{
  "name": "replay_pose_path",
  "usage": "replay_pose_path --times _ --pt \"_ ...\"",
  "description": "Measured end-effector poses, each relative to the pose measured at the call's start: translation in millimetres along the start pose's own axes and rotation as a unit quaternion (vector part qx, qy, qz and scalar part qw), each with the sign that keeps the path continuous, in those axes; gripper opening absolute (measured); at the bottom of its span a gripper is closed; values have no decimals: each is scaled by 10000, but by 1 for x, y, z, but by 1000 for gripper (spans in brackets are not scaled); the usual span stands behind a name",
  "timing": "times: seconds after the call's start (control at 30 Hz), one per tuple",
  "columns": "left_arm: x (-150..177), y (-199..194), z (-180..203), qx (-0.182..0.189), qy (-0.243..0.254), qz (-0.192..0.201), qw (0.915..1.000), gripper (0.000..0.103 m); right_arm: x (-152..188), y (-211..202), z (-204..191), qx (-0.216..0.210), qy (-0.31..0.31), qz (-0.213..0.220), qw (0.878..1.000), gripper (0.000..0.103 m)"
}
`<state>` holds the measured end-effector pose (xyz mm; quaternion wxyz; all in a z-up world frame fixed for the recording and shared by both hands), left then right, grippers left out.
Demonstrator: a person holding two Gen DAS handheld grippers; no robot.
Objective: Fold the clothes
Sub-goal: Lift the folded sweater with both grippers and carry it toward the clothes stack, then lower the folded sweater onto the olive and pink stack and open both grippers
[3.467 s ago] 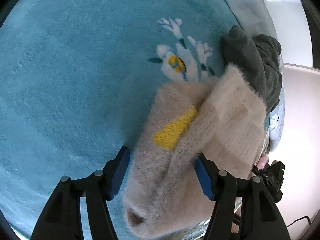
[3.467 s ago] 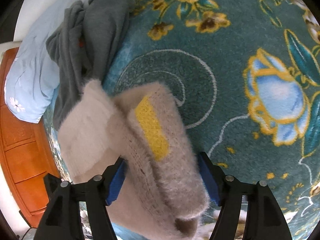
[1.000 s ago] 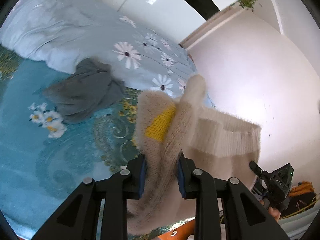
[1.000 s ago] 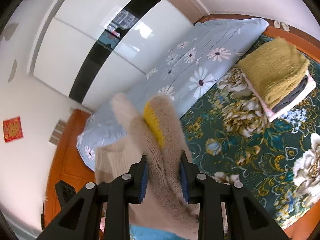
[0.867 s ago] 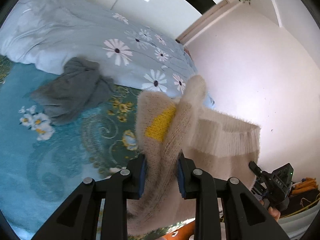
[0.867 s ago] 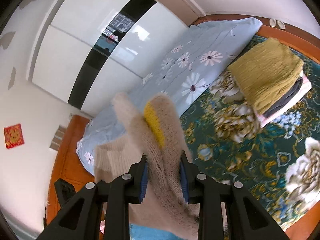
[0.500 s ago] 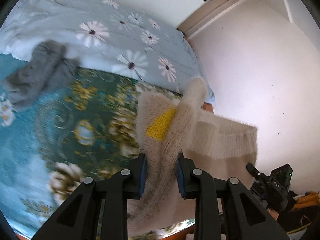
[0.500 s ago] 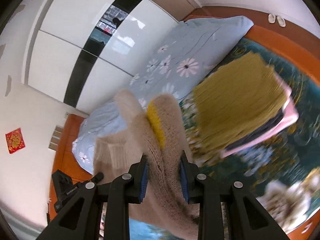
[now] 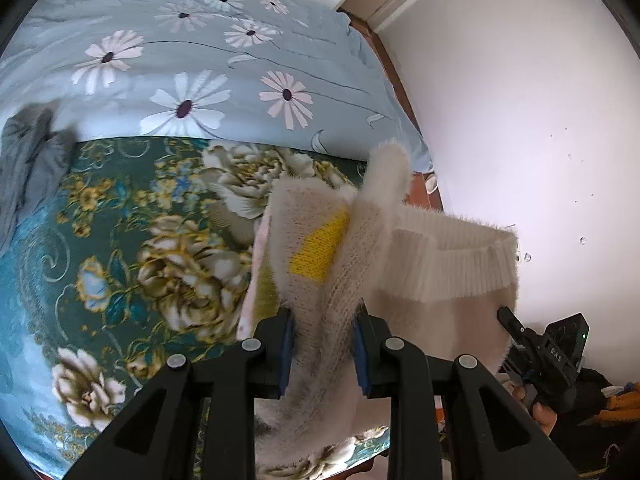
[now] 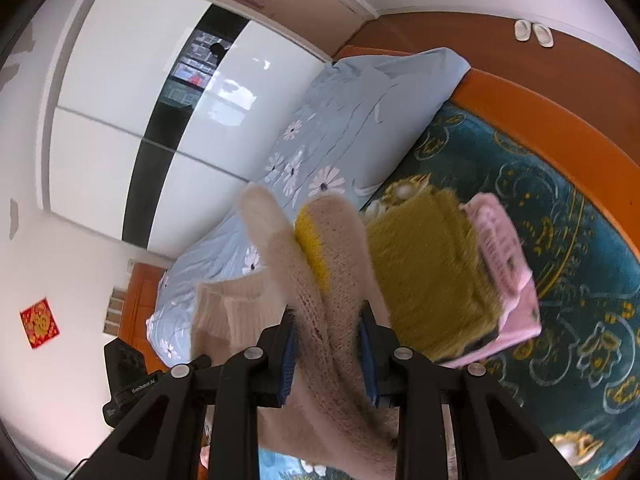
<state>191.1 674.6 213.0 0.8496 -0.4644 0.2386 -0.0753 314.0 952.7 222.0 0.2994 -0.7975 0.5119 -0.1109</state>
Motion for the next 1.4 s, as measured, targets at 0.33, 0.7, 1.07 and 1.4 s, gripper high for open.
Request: replay_pose_path --times 0.33,0.7,1.07,1.4 --pt "-42 71 4 -181 -163 -451 9987 26 -68 40 35 350 216 -78 9991 29" --pt "-25 135 -37 -458 -528 -1063 9919 27 -84 78 118 927 1002 -110 9906 29" --pt "-27 145 -41 -656 -301 -1226 9898 30 -85 85 137 1261 1128 -127 9855 34" --pt "-28 111 -36 -857 -309 -992 9909 32 -95 62 126 1474 964 151 9842 37"
Point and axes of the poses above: each gripper's, at about its wrist camera, not at the fingertips, and y roughly the way its jaws point, z to its right, x to its underside, the point moved 10 cm from there along y, roughly the way its jaws point, and after that the axes turned 12 degrees about y, right-handed, at the moved point
